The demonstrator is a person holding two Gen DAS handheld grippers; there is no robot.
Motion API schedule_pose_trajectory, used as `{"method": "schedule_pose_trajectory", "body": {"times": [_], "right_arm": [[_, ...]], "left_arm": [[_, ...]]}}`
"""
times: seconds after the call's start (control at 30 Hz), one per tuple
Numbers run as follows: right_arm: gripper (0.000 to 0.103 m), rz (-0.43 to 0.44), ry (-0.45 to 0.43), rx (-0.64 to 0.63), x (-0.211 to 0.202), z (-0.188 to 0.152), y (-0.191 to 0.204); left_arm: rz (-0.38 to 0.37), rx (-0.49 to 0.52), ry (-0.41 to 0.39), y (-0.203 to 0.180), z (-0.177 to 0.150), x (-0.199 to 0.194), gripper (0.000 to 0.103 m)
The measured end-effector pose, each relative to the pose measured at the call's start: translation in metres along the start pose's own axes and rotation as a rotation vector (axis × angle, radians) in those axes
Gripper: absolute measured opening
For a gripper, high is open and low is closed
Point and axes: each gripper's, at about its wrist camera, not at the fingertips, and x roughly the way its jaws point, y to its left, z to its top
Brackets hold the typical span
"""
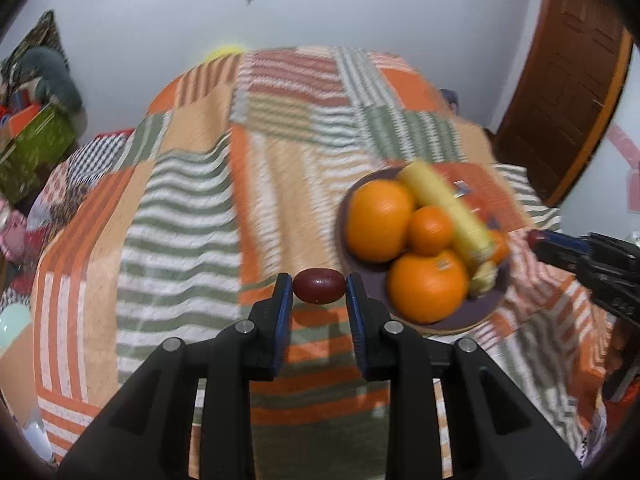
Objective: Organize fruits
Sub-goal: 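Carry both dark red fruits onto the plate and open both grippers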
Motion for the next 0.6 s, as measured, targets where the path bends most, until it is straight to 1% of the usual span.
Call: {"method": "schedule_pose_trajectory", "body": {"times": [0.23, 0.37, 0.5, 0.6], "right_arm": [[0.018, 0.001, -0.034, -0.01, -0.002, 0.013, -0.003], [0.018, 0.01, -0.052, -0.023, 0.0, 0.021, -0.002], [0.018, 0.017, -0.058, -0.031, 0.006, 0.027, -0.003], [0.018, 0.009, -0.053, -0.037, 0.012, 0.027, -0.005]], "left_arm": [[-0.055, 0.073, -0.045, -0.043, 0.025, -0.004, 0.027], [-0.08, 0.09, -0.045, -0.06, 0.034, 0.003, 0.027], [-0.124, 0.097, -0.03, -0.077, 0.043, 0.015, 0.027], [-0.134, 0.118, -0.026, -0.092, 0.048, 0.024, 0.027]]}}
